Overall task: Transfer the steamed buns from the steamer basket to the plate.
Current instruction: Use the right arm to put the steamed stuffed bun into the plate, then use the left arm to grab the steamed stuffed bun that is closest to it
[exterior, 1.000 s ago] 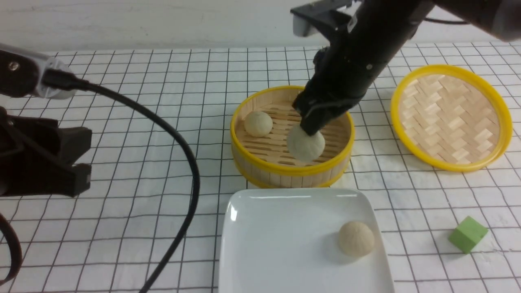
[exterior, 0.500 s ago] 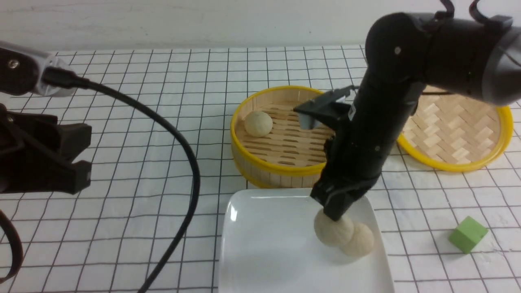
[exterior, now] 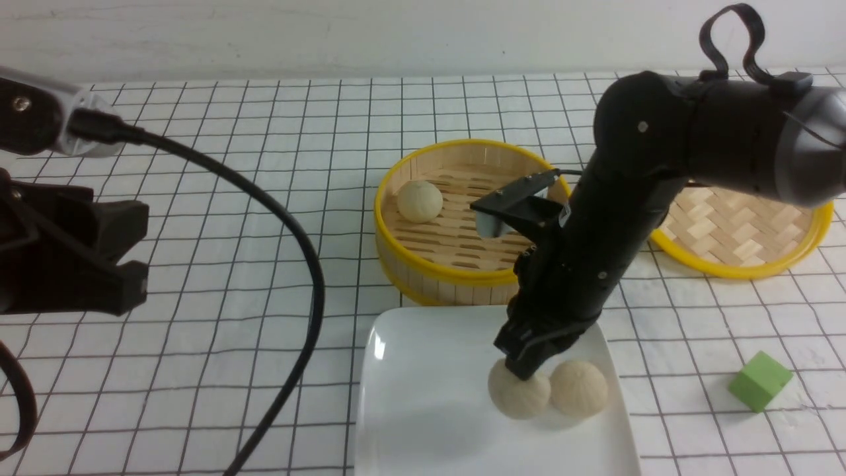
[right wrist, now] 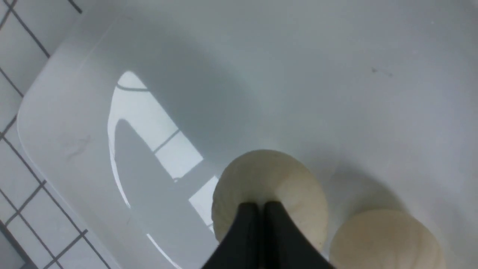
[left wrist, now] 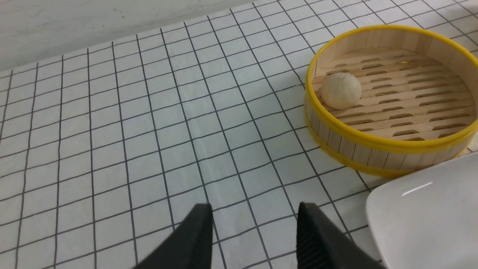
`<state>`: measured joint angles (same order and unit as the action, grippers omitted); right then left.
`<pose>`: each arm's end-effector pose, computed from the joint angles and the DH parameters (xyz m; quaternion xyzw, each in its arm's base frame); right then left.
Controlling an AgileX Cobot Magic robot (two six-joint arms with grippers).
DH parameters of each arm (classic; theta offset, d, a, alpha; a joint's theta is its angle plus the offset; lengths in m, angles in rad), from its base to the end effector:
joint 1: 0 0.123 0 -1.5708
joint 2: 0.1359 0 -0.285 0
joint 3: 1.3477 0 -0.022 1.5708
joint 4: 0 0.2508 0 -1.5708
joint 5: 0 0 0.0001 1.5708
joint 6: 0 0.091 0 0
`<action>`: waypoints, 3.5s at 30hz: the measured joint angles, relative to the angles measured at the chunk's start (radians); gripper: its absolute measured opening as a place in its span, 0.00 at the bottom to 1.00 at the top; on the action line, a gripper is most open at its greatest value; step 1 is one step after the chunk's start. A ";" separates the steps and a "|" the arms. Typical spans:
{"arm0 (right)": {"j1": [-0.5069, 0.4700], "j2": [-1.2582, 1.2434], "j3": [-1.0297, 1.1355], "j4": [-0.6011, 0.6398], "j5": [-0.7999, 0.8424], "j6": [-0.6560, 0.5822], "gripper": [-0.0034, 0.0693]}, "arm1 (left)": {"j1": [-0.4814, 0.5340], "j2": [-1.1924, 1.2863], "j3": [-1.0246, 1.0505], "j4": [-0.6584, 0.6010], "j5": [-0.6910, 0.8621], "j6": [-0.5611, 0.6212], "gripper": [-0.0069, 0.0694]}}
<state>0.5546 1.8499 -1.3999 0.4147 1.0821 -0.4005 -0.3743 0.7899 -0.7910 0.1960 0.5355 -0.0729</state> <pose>0.2983 0.2229 0.2314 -0.3734 0.9065 0.1917 0.0469 0.1508 -0.0495 0.3562 0.1706 0.8260 -0.0326 0.5363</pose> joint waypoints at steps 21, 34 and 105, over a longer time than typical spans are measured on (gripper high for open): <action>0.000 0.062 0.000 -0.018 -0.025 -0.024 0.18 | 0.000 0.000 0.000 0.000 0.000 -0.020 0.53; 0.000 0.054 -0.023 -0.032 -0.063 -0.061 0.57 | 0.000 0.000 0.000 0.000 0.000 -0.023 0.53; 0.000 -1.871 0.803 -0.276 -0.342 0.043 0.58 | -0.001 0.641 -0.026 0.060 -1.032 -0.212 0.53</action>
<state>0.5550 -0.0212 -0.5970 0.1386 0.7400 -0.3574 -0.3756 1.4314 -0.8167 0.2560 -0.4967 -0.2851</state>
